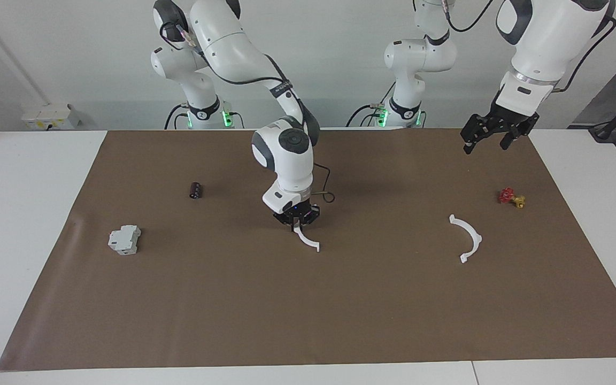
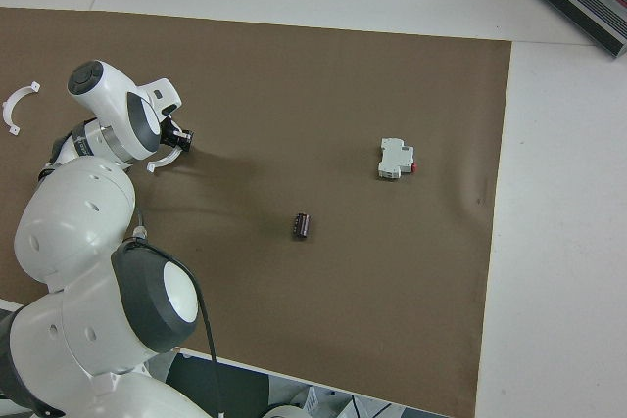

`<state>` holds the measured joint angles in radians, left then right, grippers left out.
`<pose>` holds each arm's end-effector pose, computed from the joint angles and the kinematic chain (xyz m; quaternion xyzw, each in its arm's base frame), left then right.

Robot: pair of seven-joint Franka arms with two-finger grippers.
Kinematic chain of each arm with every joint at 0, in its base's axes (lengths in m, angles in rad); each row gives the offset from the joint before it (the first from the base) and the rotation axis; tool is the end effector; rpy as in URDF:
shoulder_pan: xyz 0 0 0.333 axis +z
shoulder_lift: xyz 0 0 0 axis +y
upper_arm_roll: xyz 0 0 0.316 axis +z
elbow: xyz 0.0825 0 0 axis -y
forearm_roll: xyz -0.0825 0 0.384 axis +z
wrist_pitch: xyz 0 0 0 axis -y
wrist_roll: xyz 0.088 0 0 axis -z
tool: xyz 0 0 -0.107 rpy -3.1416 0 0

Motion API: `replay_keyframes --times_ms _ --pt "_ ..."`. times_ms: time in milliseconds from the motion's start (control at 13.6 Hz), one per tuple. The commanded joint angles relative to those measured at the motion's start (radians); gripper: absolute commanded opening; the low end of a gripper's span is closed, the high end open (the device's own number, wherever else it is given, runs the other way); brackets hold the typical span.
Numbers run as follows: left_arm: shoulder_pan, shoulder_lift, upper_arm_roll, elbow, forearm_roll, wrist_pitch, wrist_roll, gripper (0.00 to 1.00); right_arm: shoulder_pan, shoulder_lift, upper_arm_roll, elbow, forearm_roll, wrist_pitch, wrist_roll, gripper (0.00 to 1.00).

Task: Assemble drain pipe with both arms
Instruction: 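Carry the clamp half with the right gripper toward the table centre, then release the clamp half and withdraw the right gripper while the left gripper grasps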

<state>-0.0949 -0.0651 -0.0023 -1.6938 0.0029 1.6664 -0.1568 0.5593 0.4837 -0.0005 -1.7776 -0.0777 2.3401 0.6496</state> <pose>0.5393 -0.0523 0.6102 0.9994 0.0297 0.0189 0.0009 0.5643 0.3514 0.2937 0.9986 -0.0194 0.0489 0.0016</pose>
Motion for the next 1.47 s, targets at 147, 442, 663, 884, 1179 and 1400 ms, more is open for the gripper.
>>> replay_keyframes --times_ms 147,442,663,884,1179,1400 --pt "-0.009 -0.041 0.012 -0.066 -0.017 0.049 0.005 1.00 -0.001 0.009 0.000 -0.034 -0.030 0.080 0.007 0.63" --pt "-0.006 -0.048 0.012 -0.085 -0.017 0.062 0.008 1.00 0.001 -0.010 0.002 -0.016 -0.028 0.053 0.012 1.00" --pt "0.003 -0.099 0.013 -0.206 -0.017 0.189 0.005 1.00 -0.021 -0.117 -0.009 -0.005 -0.027 -0.056 0.015 1.00" --pt "0.024 -0.111 0.013 -0.283 -0.017 0.295 0.005 1.00 -0.111 -0.229 -0.026 0.006 -0.028 -0.187 -0.011 1.00" --pt "0.066 -0.058 0.015 -0.377 -0.017 0.485 0.003 1.00 -0.277 -0.345 -0.027 0.012 -0.017 -0.384 -0.221 1.00" --pt "0.086 0.054 0.016 -0.396 -0.017 0.623 -0.009 1.00 -0.395 -0.404 -0.027 0.009 -0.013 -0.499 -0.362 1.00"
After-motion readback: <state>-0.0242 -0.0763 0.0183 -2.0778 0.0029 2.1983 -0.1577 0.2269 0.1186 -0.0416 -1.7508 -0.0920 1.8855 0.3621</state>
